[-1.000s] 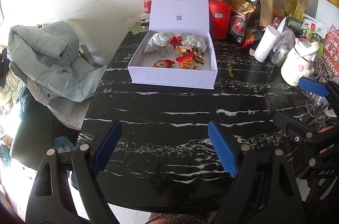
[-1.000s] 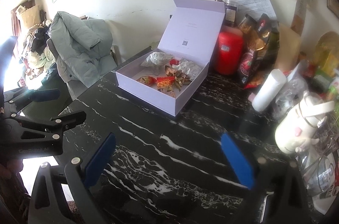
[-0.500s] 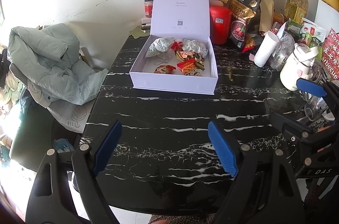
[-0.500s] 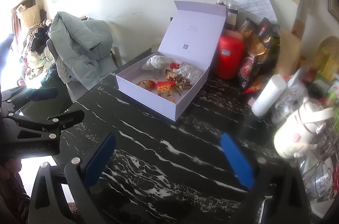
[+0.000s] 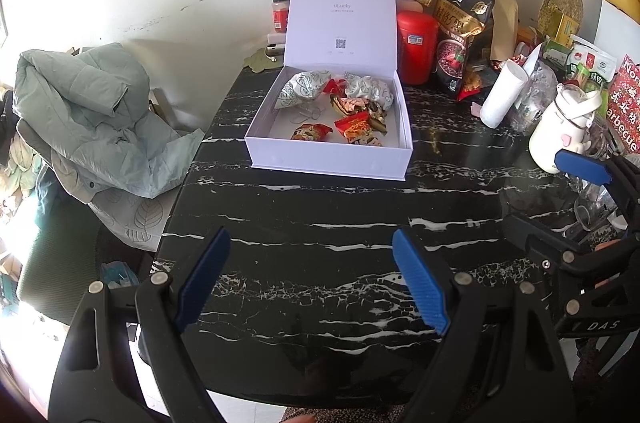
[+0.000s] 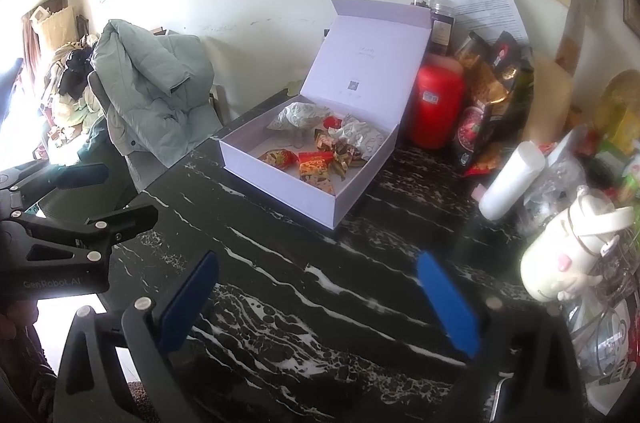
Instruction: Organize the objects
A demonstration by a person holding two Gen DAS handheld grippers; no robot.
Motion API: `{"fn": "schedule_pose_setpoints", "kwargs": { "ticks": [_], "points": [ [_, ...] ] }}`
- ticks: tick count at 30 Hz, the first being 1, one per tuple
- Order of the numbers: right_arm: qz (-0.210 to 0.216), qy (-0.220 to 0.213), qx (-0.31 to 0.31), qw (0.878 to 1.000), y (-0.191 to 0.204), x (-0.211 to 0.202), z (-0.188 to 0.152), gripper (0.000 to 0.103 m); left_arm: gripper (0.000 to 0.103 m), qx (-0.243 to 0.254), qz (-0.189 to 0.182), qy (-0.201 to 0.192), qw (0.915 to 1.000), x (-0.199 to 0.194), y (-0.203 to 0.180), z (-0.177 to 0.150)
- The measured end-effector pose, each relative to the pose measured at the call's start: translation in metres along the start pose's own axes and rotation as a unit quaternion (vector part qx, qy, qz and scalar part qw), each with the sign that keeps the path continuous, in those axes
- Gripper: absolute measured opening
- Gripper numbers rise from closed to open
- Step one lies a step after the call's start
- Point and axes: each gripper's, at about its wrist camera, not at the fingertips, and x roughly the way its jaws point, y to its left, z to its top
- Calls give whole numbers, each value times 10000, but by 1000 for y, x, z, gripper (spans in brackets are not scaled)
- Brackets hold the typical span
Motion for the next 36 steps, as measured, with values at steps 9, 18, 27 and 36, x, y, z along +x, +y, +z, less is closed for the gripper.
{"fn": "schedule_pose_setpoints", "kwargs": {
  "ticks": [9,18,27,36],
  "points": [
    [-13,40,-10,10000,1,4,1,101,83,-12,7,23,10000,2,1,0],
    [-18,67,-3,10000,1,6,1,101,83,-18,12,39,10000,4,1,1],
    [-23,74,-5,10000,1,6,1,101,83,-28,11,51,10000,5,1,0],
    [-25,82,-15,10000,2,7,0,101,83,-33,10,58,10000,6,1,-1]
  ]
}}
